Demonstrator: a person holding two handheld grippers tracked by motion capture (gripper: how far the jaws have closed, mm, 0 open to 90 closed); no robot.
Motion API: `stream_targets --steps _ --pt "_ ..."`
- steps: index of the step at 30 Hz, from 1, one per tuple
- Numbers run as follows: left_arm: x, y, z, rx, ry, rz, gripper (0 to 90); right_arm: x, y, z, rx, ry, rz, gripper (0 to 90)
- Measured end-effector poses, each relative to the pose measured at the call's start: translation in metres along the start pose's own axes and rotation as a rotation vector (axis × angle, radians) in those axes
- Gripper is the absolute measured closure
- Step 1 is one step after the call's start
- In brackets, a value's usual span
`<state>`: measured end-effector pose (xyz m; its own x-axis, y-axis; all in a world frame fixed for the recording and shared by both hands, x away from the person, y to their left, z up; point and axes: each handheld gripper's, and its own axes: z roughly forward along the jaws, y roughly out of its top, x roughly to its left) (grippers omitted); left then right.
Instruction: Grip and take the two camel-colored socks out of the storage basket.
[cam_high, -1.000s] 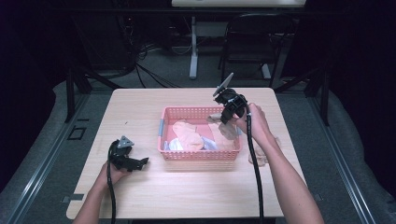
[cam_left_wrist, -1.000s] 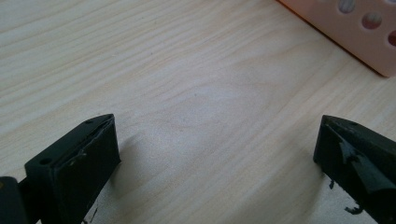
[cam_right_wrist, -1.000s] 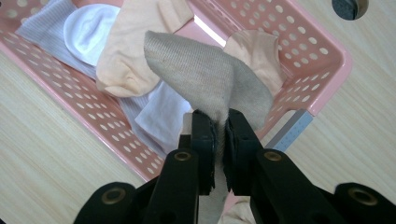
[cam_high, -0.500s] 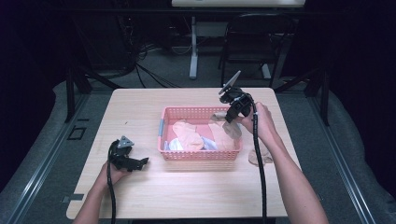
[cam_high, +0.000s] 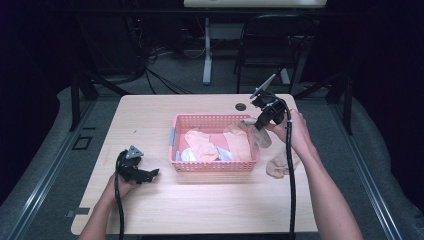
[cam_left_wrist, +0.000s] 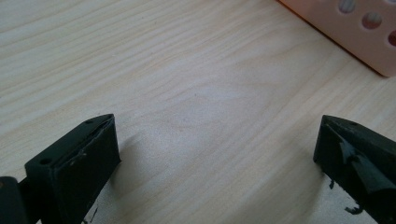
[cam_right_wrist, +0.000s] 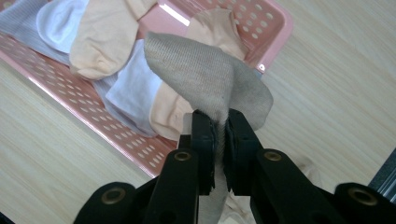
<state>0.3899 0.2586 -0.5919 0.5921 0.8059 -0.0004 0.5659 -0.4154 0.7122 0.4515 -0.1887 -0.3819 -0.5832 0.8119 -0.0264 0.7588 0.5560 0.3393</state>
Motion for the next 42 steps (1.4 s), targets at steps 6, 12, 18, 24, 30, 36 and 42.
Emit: stream_targets --steps 6,12,18,24,30,36,42 --pt "0.0 0.0 0.0 0.0 0.0 0.0 0.0 -0.014 -0.011 -0.004 0.003 -0.007 0.023 83.7" --pt "0.0 0.0 0.0 0.001 0.001 0.002 0.0 -0.026 -0.024 -0.007 -0.005 -0.012 0.048 83.8" --pt "0.0 0.0 0.0 0.001 0.002 0.002 0.0 -0.047 -0.044 -0.008 -0.003 -0.012 0.1 83.7" --pt "0.0 0.0 0.0 0.0 0.002 0.001 0.0 -0.067 -0.063 -0.01 -0.017 -0.005 0.148 83.7" --pt "0.0 0.0 0.0 0.001 0.002 0.002 0.0 -0.077 -0.077 0.002 0.005 0.017 0.178 83.7" --pt "0.0 0.0 0.0 0.0 0.003 0.001 0.0 -0.08 -0.084 0.014 0.005 0.023 0.189 83.7" --pt "0.0 0.0 0.0 0.0 0.004 0.001 0.0 -0.077 -0.089 0.039 0.028 0.033 0.181 83.7"
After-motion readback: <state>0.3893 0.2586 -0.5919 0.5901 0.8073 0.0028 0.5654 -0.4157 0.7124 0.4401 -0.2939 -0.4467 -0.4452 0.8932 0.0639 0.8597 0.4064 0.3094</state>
